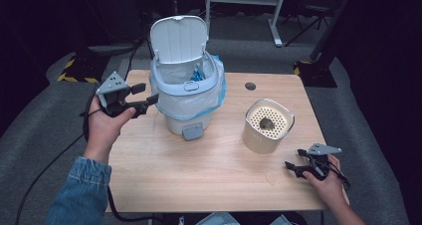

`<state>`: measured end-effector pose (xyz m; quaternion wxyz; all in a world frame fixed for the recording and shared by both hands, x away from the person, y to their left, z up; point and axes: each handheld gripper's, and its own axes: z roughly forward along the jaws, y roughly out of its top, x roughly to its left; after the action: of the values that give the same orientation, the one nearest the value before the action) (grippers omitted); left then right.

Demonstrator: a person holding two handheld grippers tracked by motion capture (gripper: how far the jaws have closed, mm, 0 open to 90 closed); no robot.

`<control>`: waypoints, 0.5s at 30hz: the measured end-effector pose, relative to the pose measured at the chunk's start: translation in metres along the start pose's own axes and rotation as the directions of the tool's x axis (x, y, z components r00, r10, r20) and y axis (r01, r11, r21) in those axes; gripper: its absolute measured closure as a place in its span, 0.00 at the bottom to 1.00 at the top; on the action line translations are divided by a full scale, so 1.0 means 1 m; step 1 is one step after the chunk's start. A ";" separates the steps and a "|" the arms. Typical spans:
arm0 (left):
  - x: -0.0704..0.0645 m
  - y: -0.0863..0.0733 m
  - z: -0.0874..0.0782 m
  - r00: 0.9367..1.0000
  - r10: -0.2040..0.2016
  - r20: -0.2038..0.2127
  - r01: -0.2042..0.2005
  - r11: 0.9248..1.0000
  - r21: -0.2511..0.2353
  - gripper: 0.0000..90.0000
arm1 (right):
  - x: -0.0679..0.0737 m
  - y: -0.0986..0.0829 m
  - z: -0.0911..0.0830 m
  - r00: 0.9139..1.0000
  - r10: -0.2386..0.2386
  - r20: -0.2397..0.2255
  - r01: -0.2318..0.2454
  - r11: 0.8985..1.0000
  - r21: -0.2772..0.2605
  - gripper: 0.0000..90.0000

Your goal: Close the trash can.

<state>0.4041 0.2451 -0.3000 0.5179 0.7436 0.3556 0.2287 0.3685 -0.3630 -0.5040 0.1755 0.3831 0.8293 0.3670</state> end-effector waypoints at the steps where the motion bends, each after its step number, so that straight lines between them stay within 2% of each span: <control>1: 0.002 0.005 0.001 1.000 -0.001 -0.006 0.001 1.000 -0.005 0.43 | 0.000 0.000 0.000 1.000 0.000 0.000 0.000 1.000 0.000 0.22; 4: 0.007 0.019 0.004 1.000 0.003 -0.027 -0.003 1.000 -0.013 0.43 | 0.000 0.000 0.000 1.000 0.000 0.000 0.000 1.000 0.000 0.22; 9: 0.016 0.038 0.013 0.999 -0.009 -0.037 0.008 1.000 -0.024 0.42 | 0.000 0.000 0.000 1.000 0.000 0.000 0.000 1.000 0.000 0.22; 12: 0.021 0.049 0.021 1.000 -0.016 -0.020 0.016 1.000 -0.003 0.39 | 0.000 0.000 0.000 1.000 0.000 0.000 0.000 1.000 0.000 0.22; 15: 0.026 0.057 0.030 0.999 -0.018 -0.041 0.018 1.000 -0.005 0.39 | 0.000 0.000 0.000 1.000 -0.001 0.000 0.001 1.000 0.000 0.22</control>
<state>0.4588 0.2349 -0.2582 0.5141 0.7344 0.3724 0.2400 0.3686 -0.3631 -0.5040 0.1757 0.3828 0.8294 0.3668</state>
